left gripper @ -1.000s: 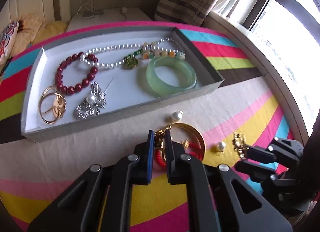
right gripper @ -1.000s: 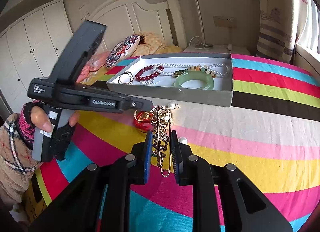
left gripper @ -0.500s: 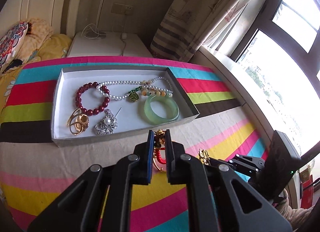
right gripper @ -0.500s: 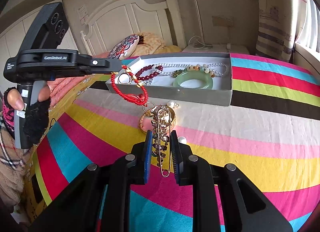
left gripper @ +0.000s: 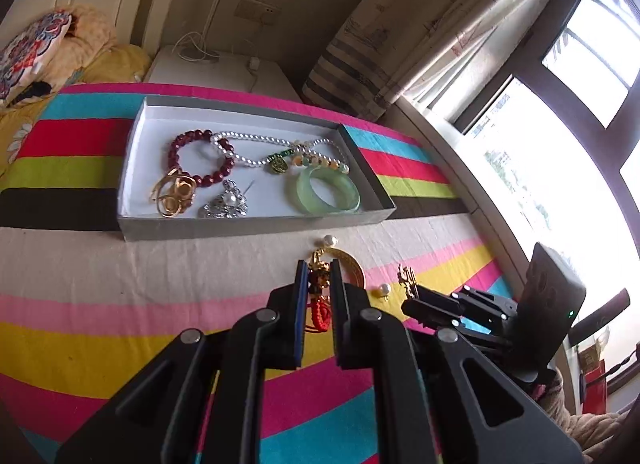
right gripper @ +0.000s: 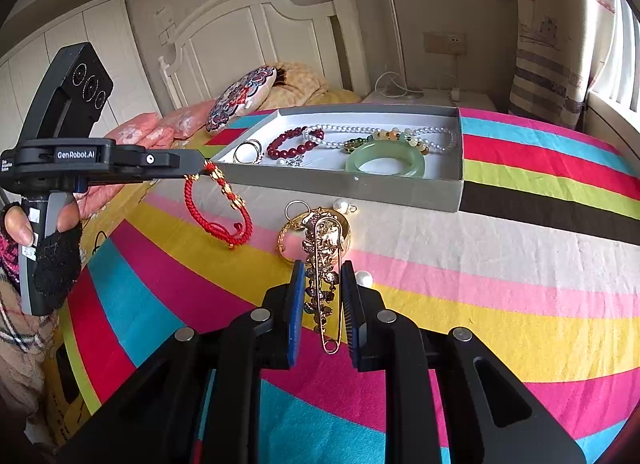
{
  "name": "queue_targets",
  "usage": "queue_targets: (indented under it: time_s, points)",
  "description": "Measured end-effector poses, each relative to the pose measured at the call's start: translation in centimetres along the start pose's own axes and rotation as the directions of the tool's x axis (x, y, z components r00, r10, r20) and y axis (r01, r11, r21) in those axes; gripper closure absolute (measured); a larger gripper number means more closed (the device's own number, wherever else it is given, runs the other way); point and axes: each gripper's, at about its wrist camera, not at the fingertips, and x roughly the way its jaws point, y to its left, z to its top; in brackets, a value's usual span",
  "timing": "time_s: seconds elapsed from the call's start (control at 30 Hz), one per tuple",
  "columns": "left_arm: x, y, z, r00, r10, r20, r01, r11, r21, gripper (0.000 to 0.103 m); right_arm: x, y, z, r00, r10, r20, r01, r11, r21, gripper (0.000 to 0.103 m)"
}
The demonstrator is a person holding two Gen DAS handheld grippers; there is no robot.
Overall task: Organize jewelry
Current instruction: 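Carry the pendant and gold pin into the tray and open both grippers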
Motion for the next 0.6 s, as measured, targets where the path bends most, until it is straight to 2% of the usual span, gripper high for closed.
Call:
queue_targets:
  time_s: [0.2, 0.37, 0.5, 0.6]
  points:
    - [-1.9, 0.4, 0.4, 0.999, 0.022, 0.034, -0.022, 1.000, 0.010, 0.093, -0.3, 0.7, 0.2, 1.000, 0.006, 0.012, -0.006, 1.000, -0.020, 0.084]
    - [-3.4, -0.1, 1.0, 0.996, 0.040, 0.076, -0.043, 0.999, 0.031, 0.093, -1.3, 1.3, 1.9, 0.999, 0.006, 0.048, -0.004, 0.999, -0.049, 0.084]
    - [-4.1, -0.9, 1.9, 0.989, 0.082, 0.127, -0.090, 0.994, 0.057, 0.093, -1.5, 1.6, 3.6, 0.997, -0.014, 0.072, 0.019, 0.997, -0.077, 0.084]
    - [-4.5, -1.8, 2.5, 0.975, 0.136, 0.178, -0.152, 0.985, 0.079, 0.093, -1.4, 1.7, 4.6, 0.996, -0.024, 0.091, 0.031, 0.996, -0.084, 0.084]
